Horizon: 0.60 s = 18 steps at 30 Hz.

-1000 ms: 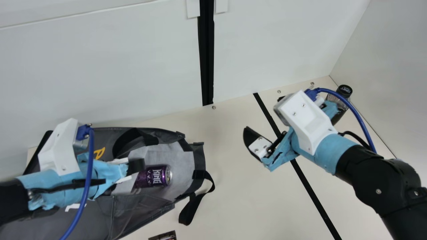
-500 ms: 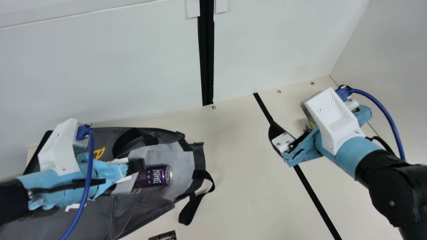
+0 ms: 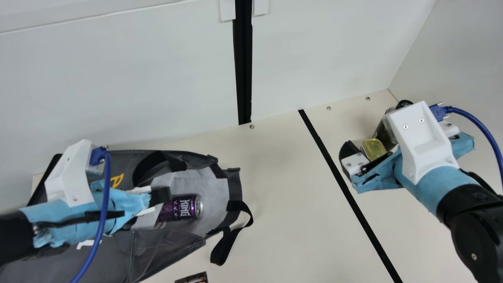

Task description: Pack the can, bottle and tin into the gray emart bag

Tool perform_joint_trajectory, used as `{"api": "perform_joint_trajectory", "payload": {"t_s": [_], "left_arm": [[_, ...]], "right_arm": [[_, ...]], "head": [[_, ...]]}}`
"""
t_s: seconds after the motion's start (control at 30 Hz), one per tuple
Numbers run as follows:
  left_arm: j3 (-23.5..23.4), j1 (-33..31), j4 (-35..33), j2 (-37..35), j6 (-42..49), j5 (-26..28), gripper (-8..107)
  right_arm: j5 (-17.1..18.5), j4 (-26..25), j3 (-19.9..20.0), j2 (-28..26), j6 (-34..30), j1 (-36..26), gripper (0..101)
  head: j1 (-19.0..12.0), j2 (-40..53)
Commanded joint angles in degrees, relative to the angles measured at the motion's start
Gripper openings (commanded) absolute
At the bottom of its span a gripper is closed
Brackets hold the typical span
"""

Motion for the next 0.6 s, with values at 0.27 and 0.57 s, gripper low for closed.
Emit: {"api": "perform_joint_trajectory", "payload": {"t_s": [0.27, 0.57], "left_arm": [[0.0, 0.0, 0.0, 0.0, 0.0, 0.0, 10], [0.0, 0.0, 0.0, 0.0, 0.0, 0.0, 10]], "right_arm": [[0.6, -5.2, -0.3, -1.0, 7.3, -2.3, 91], [1.9, -7.9, 0.3, -2.8, 10.3, -4.7, 91]], "head": [[-1.3, -0.1], [-1.3, -0.1]]}}
